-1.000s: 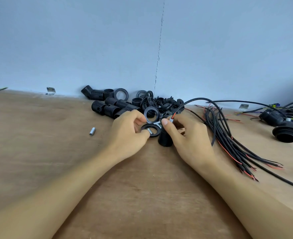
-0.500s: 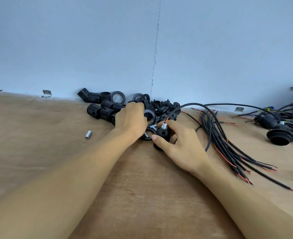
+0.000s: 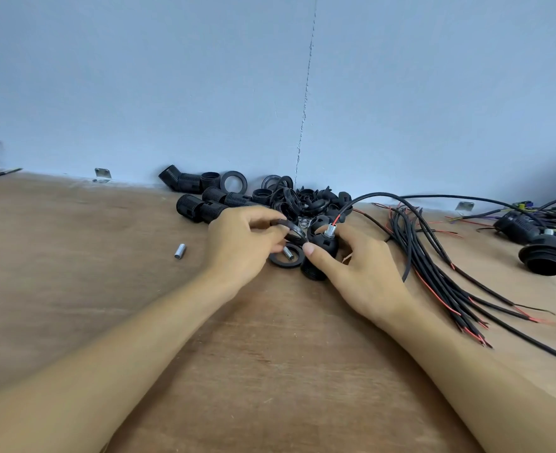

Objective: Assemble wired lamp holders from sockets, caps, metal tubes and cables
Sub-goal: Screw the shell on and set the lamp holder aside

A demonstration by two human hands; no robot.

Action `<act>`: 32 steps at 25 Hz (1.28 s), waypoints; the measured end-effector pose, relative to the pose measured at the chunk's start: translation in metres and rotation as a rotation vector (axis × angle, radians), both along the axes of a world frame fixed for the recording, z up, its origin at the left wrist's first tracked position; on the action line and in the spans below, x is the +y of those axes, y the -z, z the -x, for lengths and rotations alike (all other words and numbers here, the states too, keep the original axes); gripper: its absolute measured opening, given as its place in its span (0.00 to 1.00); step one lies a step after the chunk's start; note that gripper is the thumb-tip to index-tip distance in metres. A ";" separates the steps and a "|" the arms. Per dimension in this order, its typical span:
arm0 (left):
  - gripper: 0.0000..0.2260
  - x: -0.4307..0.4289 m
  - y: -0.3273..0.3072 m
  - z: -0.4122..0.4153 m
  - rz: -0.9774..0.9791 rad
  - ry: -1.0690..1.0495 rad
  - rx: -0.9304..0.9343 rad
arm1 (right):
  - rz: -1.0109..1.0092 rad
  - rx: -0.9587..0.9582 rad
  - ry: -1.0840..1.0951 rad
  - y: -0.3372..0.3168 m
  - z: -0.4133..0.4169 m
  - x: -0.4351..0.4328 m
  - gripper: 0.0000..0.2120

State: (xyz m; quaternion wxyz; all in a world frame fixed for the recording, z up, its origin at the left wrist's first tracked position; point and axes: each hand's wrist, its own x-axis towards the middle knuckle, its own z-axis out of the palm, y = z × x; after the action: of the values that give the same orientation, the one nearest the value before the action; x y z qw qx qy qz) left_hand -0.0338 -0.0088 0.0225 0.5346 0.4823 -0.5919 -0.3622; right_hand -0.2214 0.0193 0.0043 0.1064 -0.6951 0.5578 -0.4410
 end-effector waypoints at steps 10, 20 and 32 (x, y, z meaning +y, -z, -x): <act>0.07 0.015 0.017 -0.015 -0.010 0.094 0.011 | -0.167 -0.484 -0.295 -0.005 -0.002 0.004 0.09; 0.16 0.020 0.020 -0.010 -0.064 0.142 0.034 | -0.345 -0.795 -0.478 -0.003 -0.004 0.004 0.17; 0.11 0.024 0.011 -0.010 -0.319 0.379 0.437 | -0.304 -0.811 -0.431 -0.005 -0.006 0.006 0.20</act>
State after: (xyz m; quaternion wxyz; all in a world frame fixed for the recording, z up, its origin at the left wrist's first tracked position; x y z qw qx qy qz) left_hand -0.0236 0.0154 0.0119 0.4898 0.3523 -0.4783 -0.6381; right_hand -0.2150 0.0257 0.0088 0.5047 -0.5435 0.3729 -0.5576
